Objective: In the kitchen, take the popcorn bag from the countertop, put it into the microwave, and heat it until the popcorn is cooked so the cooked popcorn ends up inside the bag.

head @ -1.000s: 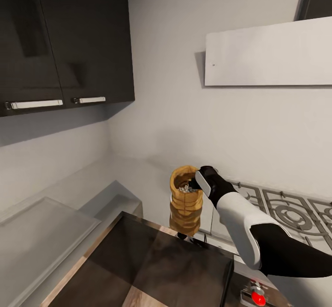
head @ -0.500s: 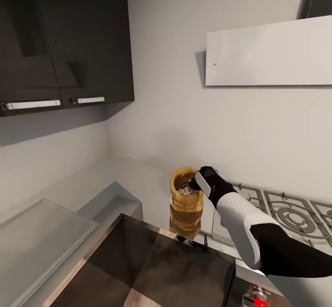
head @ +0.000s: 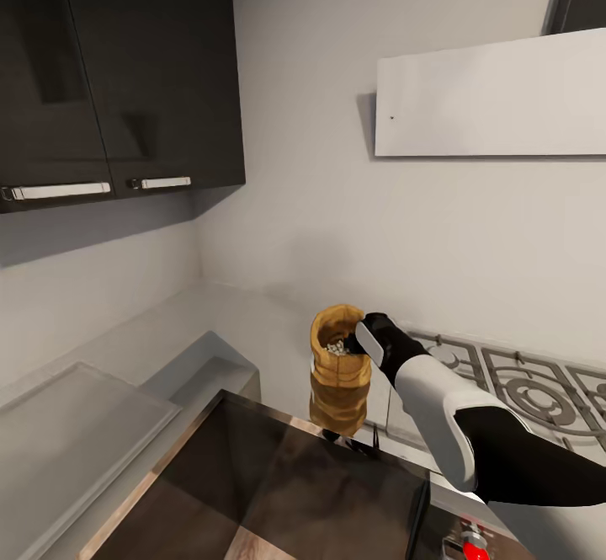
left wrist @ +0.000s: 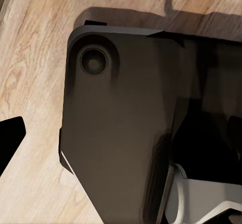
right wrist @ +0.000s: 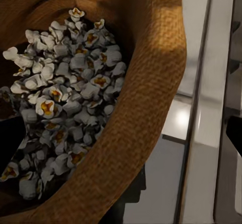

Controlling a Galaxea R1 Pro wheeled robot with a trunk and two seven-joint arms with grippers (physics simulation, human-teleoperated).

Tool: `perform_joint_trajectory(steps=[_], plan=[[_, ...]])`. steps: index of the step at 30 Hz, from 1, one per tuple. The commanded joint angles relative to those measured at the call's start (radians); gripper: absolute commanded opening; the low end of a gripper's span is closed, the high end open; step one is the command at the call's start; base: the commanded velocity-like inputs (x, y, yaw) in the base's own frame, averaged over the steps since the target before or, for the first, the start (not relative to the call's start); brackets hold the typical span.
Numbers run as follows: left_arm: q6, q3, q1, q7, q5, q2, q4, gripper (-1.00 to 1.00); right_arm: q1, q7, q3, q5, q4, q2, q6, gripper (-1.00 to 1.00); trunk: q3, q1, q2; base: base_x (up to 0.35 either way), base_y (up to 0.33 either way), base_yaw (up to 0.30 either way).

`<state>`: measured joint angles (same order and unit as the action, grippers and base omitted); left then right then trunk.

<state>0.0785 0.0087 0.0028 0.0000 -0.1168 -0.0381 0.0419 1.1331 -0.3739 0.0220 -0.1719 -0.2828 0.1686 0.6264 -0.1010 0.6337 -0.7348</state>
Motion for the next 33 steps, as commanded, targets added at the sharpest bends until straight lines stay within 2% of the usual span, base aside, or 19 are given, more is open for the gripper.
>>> perform_joint_trajectory(steps=[1, 13, 14, 33], plan=[[0.001, 0.000, 0.000, 0.000, -0.009, 0.000, 0.001, 1.00, 0.001, -0.008, 0.003, -0.010, 0.000, 0.000, 0.003, 1.00, -0.001, 0.000, -0.001, 0.000, 0.000, 0.000], [0.001, 0.000, 0.000, 0.000, -0.009, 0.000, 0.001, 1.00, 0.001, -0.009, 0.003, -0.011, 0.041, 0.000, -0.031, 1.00, -0.001, 0.000, -0.001, 0.000, 0.000, 0.000], [0.001, 0.000, 0.000, 0.000, -0.009, 0.000, 0.001, 1.00, 0.001, -0.009, 0.003, -0.011, 0.041, 0.000, -0.032, -1.00, -0.001, 0.000, -0.001, 0.000, 0.000, 0.000], [0.001, -0.001, 0.000, 0.000, -0.009, 0.000, 0.001, 1.00, 0.001, -0.010, 0.001, -0.005, 0.028, 0.000, -0.020, -1.00, -0.001, 0.000, -0.001, 0.000, 0.000, 0.000]])
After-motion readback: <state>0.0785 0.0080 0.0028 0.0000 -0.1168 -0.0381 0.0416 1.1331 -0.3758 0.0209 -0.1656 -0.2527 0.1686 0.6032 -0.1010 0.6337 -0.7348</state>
